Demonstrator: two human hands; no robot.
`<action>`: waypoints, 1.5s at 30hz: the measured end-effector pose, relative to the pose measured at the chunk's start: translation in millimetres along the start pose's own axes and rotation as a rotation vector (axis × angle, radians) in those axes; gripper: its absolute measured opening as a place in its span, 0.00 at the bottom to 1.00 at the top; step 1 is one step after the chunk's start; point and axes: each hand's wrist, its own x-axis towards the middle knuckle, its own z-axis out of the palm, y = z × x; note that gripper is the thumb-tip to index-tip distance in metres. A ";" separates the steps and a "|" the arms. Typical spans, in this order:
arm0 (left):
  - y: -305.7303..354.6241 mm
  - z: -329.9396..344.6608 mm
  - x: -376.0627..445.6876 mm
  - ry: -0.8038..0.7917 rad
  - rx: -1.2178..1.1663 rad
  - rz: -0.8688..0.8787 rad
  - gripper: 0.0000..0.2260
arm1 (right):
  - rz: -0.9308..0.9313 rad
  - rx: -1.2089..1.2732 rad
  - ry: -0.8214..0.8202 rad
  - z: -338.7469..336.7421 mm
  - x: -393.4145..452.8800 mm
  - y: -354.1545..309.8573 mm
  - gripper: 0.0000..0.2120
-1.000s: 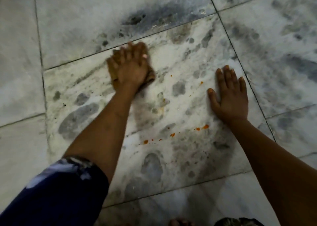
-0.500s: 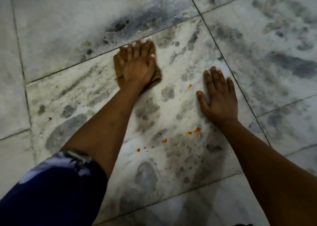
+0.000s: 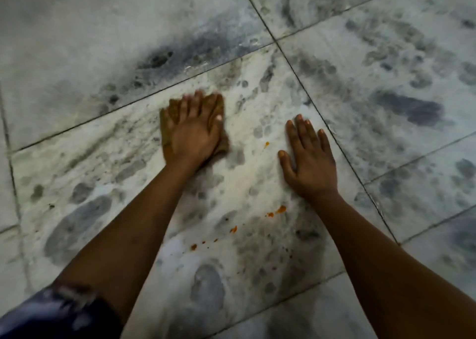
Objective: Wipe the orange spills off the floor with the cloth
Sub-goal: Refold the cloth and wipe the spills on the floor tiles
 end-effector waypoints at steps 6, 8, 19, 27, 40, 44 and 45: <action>77.6 18.5 7.8 0.003 0.039 0.246 0.24 | 0.015 0.017 0.011 -1.1 2.3 -0.9 0.30; 71.6 24.7 -28.8 -0.001 0.062 0.408 0.24 | 0.028 0.031 0.018 -0.5 3.0 -0.1 0.30; 66.4 -1.4 67.1 -0.046 -0.020 0.089 0.23 | 0.029 0.036 0.025 1.1 2.4 0.2 0.30; 29.6 13.2 -36.4 -0.042 0.047 0.631 0.24 | 0.034 0.033 0.021 0.1 1.8 0.2 0.30; 60.5 17.6 -82.7 -0.025 0.011 0.207 0.25 | 0.019 0.003 -0.192 -13.6 -5.0 9.4 0.35; 58.3 20.7 -149.3 -0.035 0.043 0.529 0.23 | 0.011 0.011 -0.148 -23.1 -73.6 31.4 0.34; 44.9 21.4 -149.7 -0.008 0.069 0.605 0.23 | 0.029 0.007 -0.131 -22.4 -95.1 33.2 0.32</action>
